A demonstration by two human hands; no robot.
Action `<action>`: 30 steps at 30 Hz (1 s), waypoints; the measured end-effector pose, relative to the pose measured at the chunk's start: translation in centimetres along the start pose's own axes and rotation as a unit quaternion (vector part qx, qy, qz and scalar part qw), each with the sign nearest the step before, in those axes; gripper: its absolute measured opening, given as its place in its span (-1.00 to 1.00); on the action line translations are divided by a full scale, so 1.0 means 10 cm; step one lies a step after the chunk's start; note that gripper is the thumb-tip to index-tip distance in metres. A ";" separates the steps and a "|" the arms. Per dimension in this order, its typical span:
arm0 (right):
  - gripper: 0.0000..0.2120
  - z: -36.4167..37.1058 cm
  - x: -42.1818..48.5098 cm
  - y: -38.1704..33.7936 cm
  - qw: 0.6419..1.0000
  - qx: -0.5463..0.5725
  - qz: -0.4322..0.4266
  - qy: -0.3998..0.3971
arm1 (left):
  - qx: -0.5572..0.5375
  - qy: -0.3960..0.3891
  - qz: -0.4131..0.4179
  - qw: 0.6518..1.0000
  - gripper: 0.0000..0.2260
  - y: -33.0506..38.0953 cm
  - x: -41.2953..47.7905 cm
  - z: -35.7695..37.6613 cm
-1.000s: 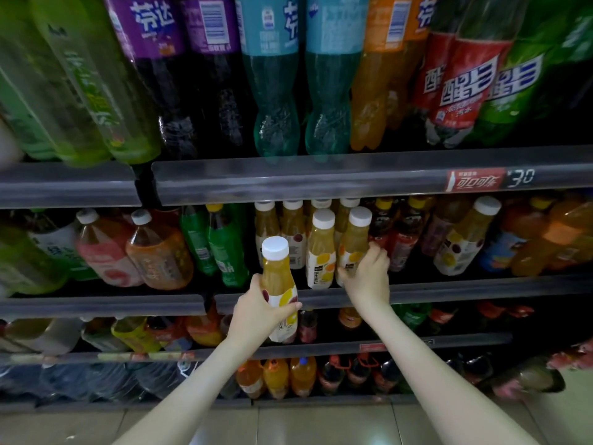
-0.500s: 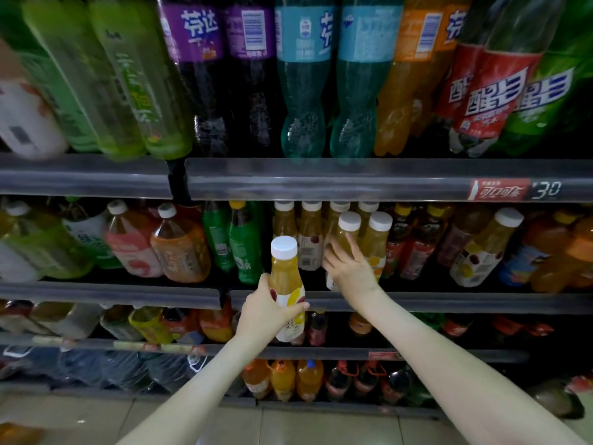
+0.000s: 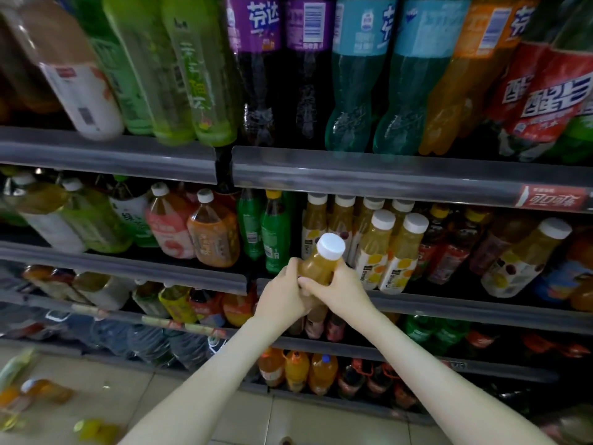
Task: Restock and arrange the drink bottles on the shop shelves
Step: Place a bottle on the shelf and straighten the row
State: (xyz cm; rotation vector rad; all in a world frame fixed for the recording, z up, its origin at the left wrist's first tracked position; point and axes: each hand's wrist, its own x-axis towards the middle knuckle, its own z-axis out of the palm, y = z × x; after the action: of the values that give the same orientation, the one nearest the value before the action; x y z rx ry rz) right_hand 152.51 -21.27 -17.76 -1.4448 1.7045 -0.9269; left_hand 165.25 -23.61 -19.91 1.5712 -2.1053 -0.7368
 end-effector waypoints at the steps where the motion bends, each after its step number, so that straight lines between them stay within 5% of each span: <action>1: -0.53 0.02 0.02 0.01 1.000 0.013 -0.002 0.018 | -0.033 -0.001 0.002 0.999 -0.44 0.01 0.01 -0.02; 4: -0.56 0.05 0.13 0.00 0.996 0.039 -0.020 0.078 | -0.113 0.016 0.003 0.993 -0.29 0.02 0.02 -0.09; 8: -0.55 0.12 0.39 0.03 0.991 -0.010 -0.023 0.132 | -0.036 0.022 0.016 0.999 -0.39 -0.09 -0.15 -0.15; 12: -0.69 0.26 0.55 0.05 0.991 -0.053 0.010 0.121 | -0.010 0.021 0.010 1.000 -0.50 -0.25 -0.28 -0.18; 22: -0.50 0.12 0.57 0.01 0.988 -0.149 0.004 0.047 | 0.005 0.043 0.055 0.998 -0.43 -0.08 -0.10 -0.16; 26: -0.57 -0.40 0.13 0.25 0.974 -0.144 -0.080 0.158 | -0.015 0.085 0.061 0.994 -0.36 0.07 0.09 0.13; 30: -0.57 -1.08 -0.15 0.74 0.933 -0.058 0.019 0.354 | -0.002 0.190 0.053 0.980 -0.34 0.30 0.23 0.52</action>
State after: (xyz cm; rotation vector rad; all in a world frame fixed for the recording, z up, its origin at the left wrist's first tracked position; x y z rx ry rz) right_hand 139.76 -18.12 -18.72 -1.2109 2.3202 -1.4650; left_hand 159.20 -24.30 -22.07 1.4492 -1.8848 -0.3684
